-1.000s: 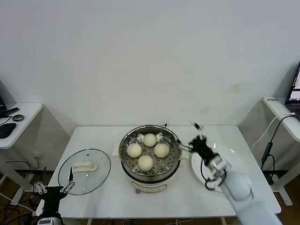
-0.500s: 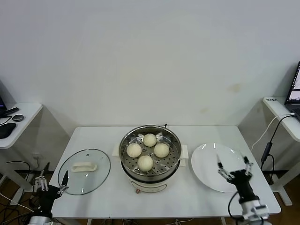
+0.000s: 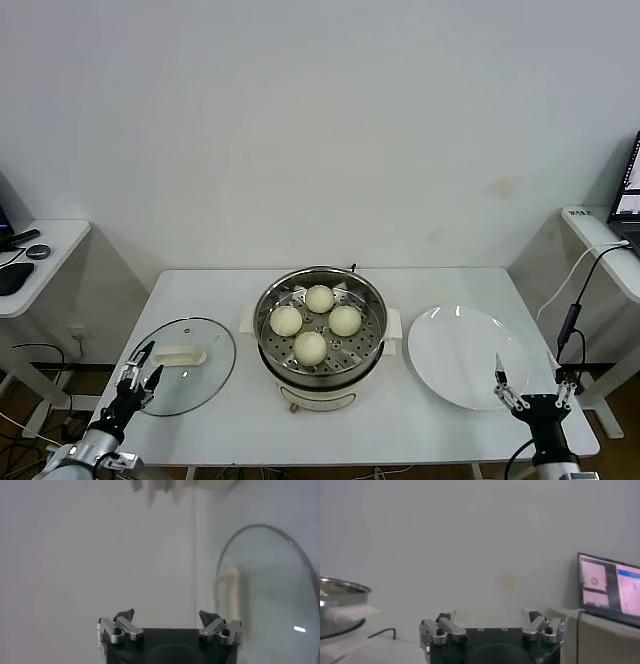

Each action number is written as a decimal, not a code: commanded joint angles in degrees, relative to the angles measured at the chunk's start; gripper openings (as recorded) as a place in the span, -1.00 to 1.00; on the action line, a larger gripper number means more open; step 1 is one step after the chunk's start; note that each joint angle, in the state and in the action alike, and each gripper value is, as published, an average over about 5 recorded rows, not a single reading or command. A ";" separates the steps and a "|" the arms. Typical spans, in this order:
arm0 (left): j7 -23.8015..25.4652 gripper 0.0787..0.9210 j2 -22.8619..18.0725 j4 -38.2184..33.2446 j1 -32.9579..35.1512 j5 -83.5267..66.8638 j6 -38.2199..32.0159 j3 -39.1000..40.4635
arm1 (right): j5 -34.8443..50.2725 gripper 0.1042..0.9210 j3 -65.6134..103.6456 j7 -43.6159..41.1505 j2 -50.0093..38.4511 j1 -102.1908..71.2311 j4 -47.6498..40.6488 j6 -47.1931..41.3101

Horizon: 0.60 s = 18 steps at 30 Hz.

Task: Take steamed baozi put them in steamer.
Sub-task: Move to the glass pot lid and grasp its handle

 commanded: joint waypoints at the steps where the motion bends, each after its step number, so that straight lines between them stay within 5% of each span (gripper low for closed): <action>1: 0.96 0.77 2.17 13.03 -13.08 6.87 -0.78 6.51 | -0.31 0.76 0.77 0.15 2.40 -1.73 0.18 -0.11; 18: 1.18 0.77 1.29 18.28 -18.69 6.10 -0.60 8.11 | -2.46 0.76 0.08 -0.04 3.47 -2.54 0.00 0.35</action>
